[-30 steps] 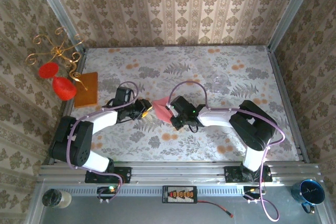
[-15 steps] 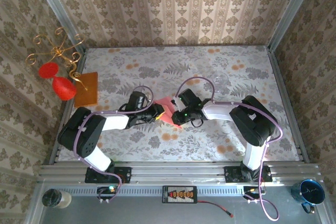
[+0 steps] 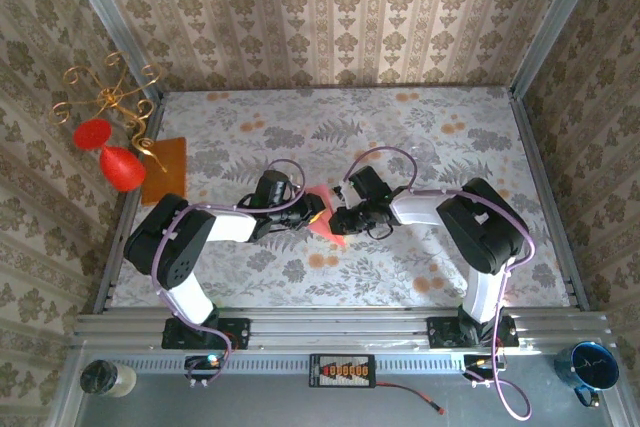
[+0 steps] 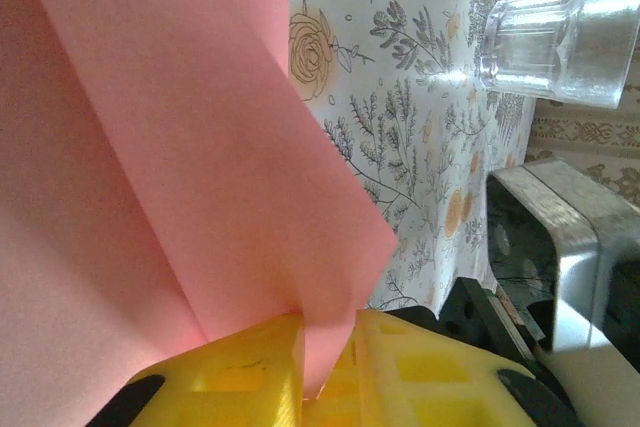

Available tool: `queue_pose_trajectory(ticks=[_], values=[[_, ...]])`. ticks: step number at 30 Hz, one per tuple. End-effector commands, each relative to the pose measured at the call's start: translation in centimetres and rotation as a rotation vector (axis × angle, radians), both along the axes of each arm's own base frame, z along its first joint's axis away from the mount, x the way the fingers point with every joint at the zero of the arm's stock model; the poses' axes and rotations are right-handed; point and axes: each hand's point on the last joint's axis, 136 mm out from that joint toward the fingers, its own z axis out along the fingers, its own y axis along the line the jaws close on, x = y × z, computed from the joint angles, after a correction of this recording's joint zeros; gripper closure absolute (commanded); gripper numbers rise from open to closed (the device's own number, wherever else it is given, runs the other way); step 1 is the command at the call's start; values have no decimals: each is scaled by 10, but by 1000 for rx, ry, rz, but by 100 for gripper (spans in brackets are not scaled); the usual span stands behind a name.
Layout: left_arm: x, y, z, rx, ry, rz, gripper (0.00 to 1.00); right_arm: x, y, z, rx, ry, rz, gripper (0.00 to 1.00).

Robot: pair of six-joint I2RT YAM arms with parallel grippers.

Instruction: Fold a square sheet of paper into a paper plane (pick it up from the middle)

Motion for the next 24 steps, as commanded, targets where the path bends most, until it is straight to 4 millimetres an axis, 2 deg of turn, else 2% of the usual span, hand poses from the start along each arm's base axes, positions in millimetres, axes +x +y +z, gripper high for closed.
queue_pose_trajectory(ticks=[1,17,24], values=[[2,-9,7,-27,-10,-24,80,-7,-2,-9,34,89,-21,87],[1,-13,11,-28,-34,-53,81,-5,-1,-5,98,211,-40,90],[5,-19,6,-17,-16,-71,82,-4,-3,-5,94,211,-45,90]])
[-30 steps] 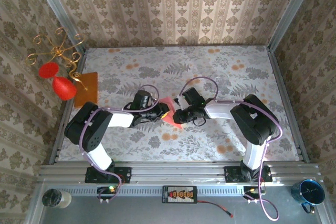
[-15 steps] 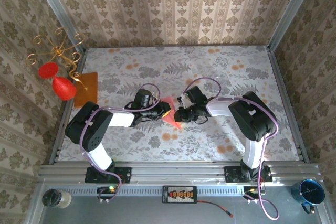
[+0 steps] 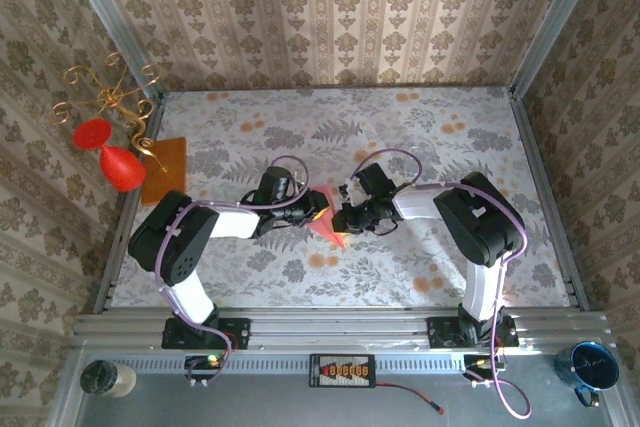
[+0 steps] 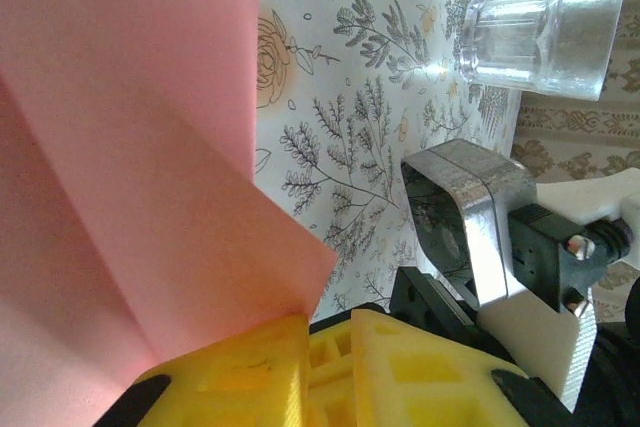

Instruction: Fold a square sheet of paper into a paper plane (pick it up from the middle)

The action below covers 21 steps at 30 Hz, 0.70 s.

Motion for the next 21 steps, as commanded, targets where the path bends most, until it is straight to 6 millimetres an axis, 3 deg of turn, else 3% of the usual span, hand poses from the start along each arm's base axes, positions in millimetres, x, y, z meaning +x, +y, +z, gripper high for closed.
queue_pose_trajectory(ticks=[1,10,21], values=[[1,-7,-1,9,-10,-41,82,-2,-1,-2,-4,45,-3,90],[6,-7,-7,37,12,-38,83,-5,-8,16,-10,-22,12,79],[10,-9,-6,55,9,-51,84,-11,-14,13,-62,-49,38,72]])
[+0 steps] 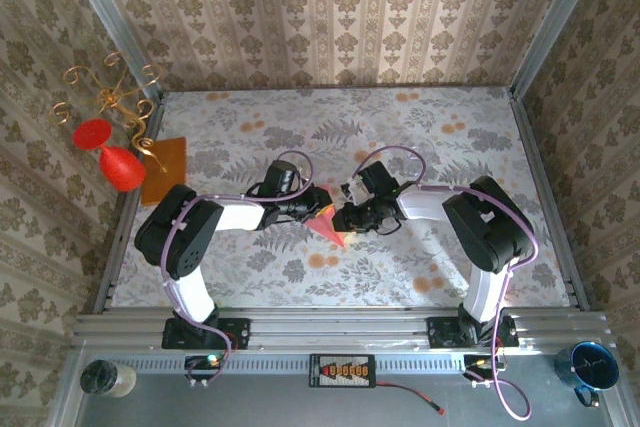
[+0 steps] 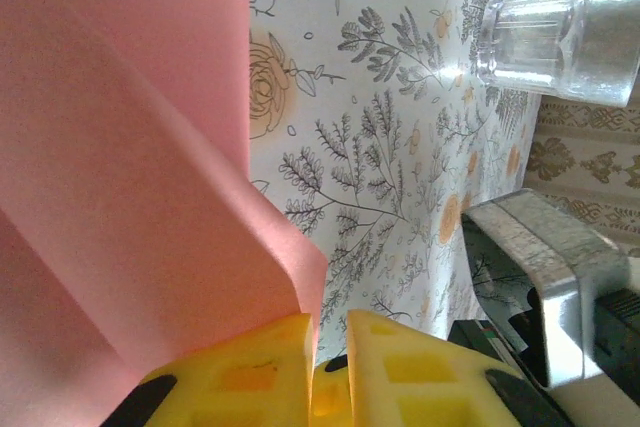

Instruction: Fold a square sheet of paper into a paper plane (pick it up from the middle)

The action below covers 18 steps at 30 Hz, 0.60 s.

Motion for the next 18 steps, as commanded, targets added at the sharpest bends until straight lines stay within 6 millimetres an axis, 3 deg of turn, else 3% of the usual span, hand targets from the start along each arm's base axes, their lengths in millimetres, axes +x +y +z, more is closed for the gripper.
queue_pose_trajectory(ticks=[1,18], values=[[1,-2,-2,16,-5,-24,84,-7,-5,2,-40,-27,26,72],[4,-2,-5,33,7,-23,84,-9,-1,-5,-98,-70,69,76]])
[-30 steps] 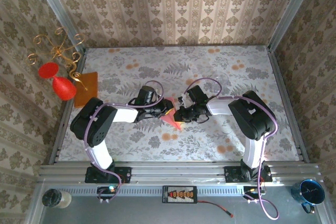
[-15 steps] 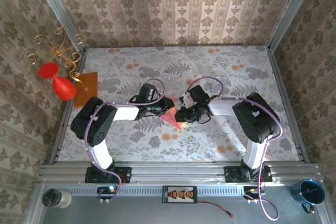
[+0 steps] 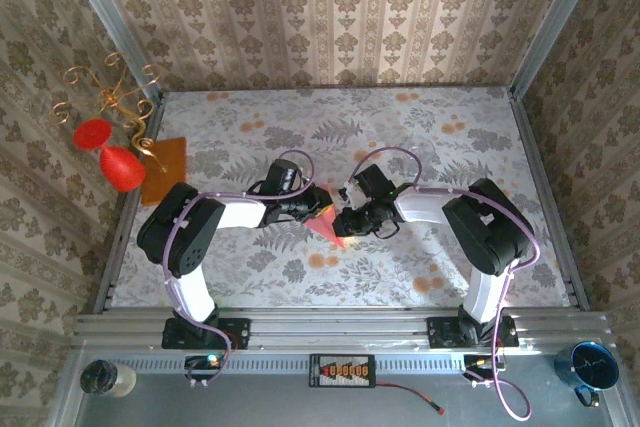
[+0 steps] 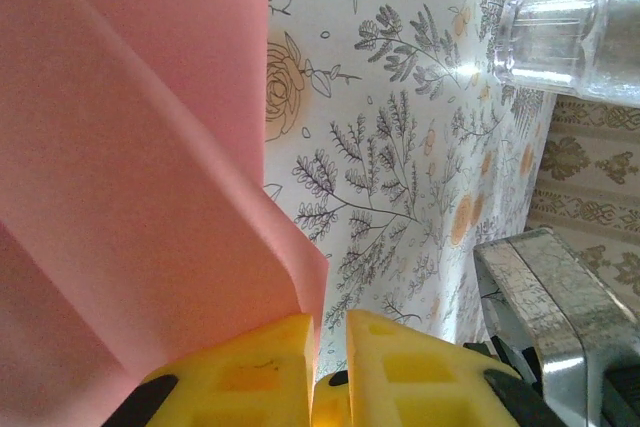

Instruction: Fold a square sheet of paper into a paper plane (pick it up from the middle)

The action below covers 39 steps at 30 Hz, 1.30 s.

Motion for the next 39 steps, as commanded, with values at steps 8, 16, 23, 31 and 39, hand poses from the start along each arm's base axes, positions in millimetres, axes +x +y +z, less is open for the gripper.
queue_pose_trajectory(ticks=[8,16,23,31,39], values=[[4,1,-1,17,-9,-13,84,-6,-7,-12,-56,-4,27,79],[7,2,-1,24,-9,-14,84,-6,-9,-16,-69,-2,27,79],[9,5,2,25,-15,-13,84,-11,-14,-23,-36,38,9,82],[7,8,17,7,-53,-21,84,-12,-14,-24,53,85,-6,84],[-7,11,25,-1,-86,-49,83,-13,-14,-27,67,114,-9,85]])
